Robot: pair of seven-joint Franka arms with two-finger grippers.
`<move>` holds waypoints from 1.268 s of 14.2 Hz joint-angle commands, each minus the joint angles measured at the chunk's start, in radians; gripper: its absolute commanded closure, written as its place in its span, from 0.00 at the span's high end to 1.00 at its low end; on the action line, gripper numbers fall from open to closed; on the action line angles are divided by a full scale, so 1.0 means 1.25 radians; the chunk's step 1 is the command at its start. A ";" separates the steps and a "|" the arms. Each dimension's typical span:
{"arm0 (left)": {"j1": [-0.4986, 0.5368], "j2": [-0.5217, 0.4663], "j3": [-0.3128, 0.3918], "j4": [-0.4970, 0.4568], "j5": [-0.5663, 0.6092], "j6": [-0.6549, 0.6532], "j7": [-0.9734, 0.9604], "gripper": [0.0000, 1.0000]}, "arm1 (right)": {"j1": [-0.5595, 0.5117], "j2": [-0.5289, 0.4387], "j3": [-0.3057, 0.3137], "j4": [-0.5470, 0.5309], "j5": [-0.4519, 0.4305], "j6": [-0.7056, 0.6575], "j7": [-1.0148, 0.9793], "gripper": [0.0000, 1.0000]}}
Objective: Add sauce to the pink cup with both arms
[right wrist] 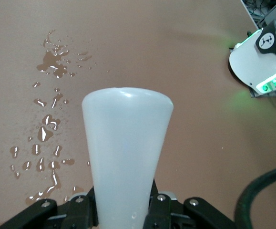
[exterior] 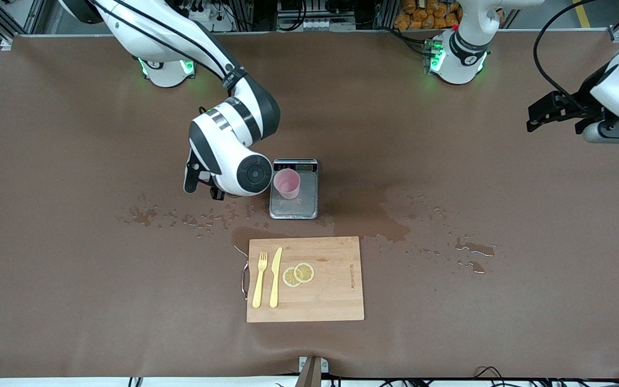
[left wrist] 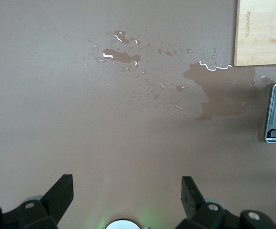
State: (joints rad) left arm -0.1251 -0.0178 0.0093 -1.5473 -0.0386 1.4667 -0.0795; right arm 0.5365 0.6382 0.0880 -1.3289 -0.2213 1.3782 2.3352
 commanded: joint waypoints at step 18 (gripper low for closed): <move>0.023 -0.007 -0.061 -0.003 0.075 0.030 0.017 1.00 | 0.033 0.051 0.000 0.056 -0.040 -0.041 -0.003 0.00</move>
State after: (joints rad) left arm -0.1123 -0.0193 -0.0569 -1.5477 0.0282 1.4832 -0.0746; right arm 0.5883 0.6930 0.0829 -1.2920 -0.2498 1.3613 2.3612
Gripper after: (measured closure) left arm 0.000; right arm 0.643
